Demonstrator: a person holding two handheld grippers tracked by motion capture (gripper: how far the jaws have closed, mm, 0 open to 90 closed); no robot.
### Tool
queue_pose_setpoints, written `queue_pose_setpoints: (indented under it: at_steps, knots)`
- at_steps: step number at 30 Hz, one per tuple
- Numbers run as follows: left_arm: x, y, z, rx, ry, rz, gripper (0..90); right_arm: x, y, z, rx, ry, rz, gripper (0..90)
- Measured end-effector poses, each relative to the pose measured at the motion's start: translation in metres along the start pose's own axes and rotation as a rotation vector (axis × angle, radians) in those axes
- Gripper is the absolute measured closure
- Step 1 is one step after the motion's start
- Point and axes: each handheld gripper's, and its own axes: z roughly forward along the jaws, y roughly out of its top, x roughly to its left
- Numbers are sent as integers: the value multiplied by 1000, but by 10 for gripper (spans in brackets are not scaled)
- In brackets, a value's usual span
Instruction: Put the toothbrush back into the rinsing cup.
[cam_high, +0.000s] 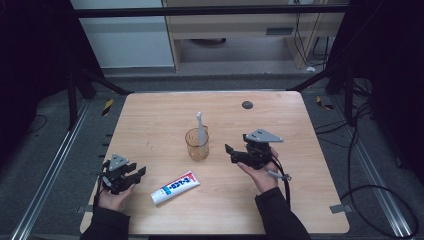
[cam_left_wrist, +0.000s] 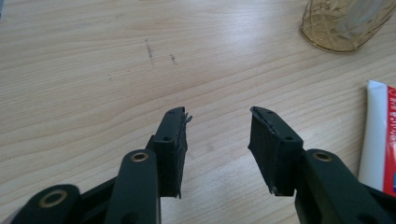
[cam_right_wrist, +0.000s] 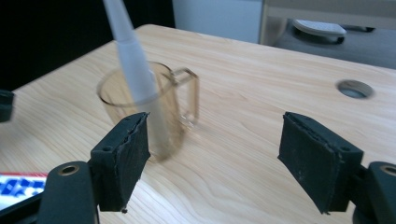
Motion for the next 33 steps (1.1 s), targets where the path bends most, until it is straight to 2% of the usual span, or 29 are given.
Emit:
queue_pose_setpoints:
  at_steps: [3,12,19,26,29,33]
  knots:
    - [-3,2,0,18,-9,21,590,-12,-8,-9,19,-26,-2,243]
    - [-8,4,1,60,-94,16,684,-34,-26,-29,57,-74,-16,243]
    - [-24,5,3,127,-134,71,765,-44,-38,-41,90,-92,-17,238]
    - [-43,2,6,213,-186,150,815,-54,-52,-53,119,-129,-17,235]
    - [-47,1,5,221,-188,164,829,-58,-56,-57,125,-140,-14,234]
    - [-47,0,2,216,-191,157,844,-61,-60,-61,129,-146,-3,231]
